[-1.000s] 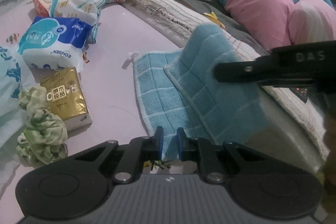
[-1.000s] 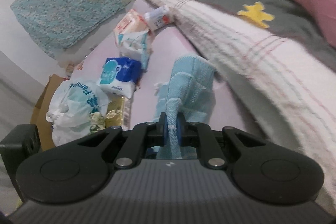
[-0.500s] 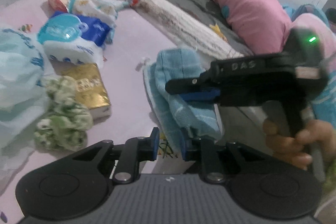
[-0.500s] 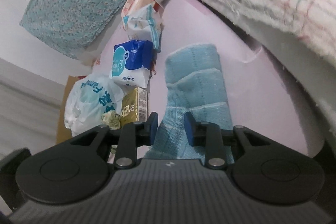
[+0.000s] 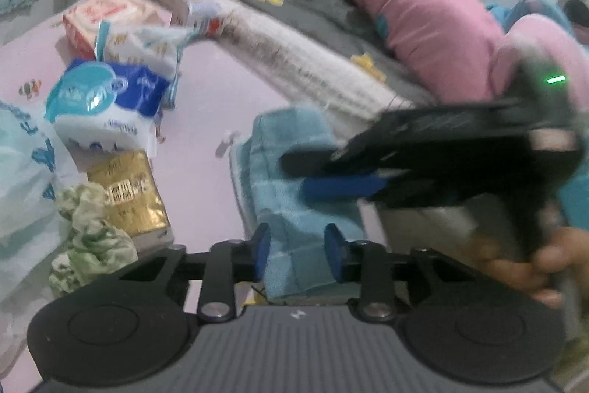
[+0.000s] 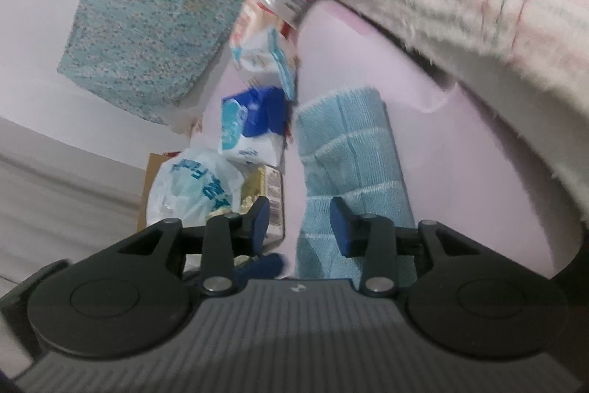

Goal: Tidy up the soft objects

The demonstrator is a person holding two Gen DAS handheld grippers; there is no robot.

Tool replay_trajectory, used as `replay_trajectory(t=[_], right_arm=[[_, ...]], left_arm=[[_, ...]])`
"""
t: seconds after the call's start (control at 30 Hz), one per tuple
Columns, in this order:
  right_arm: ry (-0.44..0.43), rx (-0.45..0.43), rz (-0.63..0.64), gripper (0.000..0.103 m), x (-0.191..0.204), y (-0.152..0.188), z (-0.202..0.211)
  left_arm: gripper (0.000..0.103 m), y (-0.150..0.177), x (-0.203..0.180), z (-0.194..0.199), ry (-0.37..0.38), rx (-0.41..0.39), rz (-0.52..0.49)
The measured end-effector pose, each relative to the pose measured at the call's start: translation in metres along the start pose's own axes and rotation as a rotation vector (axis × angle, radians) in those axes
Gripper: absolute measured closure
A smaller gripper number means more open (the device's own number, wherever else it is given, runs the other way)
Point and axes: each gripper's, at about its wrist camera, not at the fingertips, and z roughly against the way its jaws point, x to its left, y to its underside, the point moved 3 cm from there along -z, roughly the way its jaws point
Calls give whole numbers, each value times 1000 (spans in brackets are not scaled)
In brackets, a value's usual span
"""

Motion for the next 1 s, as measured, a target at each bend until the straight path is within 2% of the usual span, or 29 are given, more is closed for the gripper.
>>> replay_trajectory(t=[0.1,0.27,0.4,0.47,0.63,0.8,1.0], right_arm=[[12,-64,41,62,6,0,22],[121,-136,60,62,-2,-2,40],[152,-113,17,62,-17,-3,31],[156,-88,-5,62,-22,-1,22],[116,-54,-30,62,-21,5,10],[27,-2,-79,61,-22,6,4],[-75,58,-139,61,-24,3,-5]], left_arm=[[79,4,3,-8,-13,12,0],[76,3,3,-14,-20,24,-3],[58,-1,1,-18,-18,39,-5],[54,-3,-1,-20,-15,45,-16],[43,-2,-4,-25,-7,58,-35],[29,-3,-9,-29,-4,77,-55],[22,-4,-12,-31,-6,99,-74]])
